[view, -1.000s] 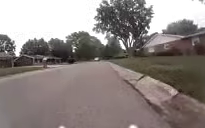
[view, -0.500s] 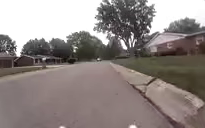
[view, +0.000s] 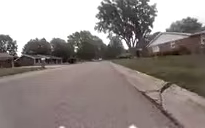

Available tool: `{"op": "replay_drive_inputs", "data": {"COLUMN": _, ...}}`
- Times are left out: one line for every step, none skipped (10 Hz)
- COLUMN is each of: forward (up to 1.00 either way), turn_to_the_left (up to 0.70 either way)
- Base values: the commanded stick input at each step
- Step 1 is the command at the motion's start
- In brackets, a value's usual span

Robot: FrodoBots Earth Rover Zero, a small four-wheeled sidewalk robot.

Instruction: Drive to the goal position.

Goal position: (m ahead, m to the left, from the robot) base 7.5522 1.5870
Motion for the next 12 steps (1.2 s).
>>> {"op": "replay_drive_inputs", "data": {"forward": 1.0, "turn_to_the_left": 0.0}}
{"op": "replay_drive_inputs", "data": {"forward": 1.0, "turn_to_the_left": 0.0}}
{"op": "replay_drive_inputs", "data": {"forward": 1.0, "turn_to_the_left": 0.0}}
{"op": "replay_drive_inputs", "data": {"forward": 1.0, "turn_to_the_left": 0.0}}
{"op": "replay_drive_inputs", "data": {"forward": 1.0, "turn_to_the_left": 0.0}}
{"op": "replay_drive_inputs", "data": {"forward": 1.0, "turn_to_the_left": 0.0}}
{"op": "replay_drive_inputs", "data": {"forward": 1.0, "turn_to_the_left": 0.0}}
{"op": "replay_drive_inputs", "data": {"forward": 1.0, "turn_to_the_left": 0.0}}
{"op": "replay_drive_inputs", "data": {"forward": 1.0, "turn_to_the_left": -0.02}}
{"op": "replay_drive_inputs", "data": {"forward": 1.0, "turn_to_the_left": -0.03}}
{"op": "replay_drive_inputs", "data": {"forward": 1.0, "turn_to_the_left": -0.03}}
{"op": "replay_drive_inputs", "data": {"forward": 1.0, "turn_to_the_left": -0.11}}
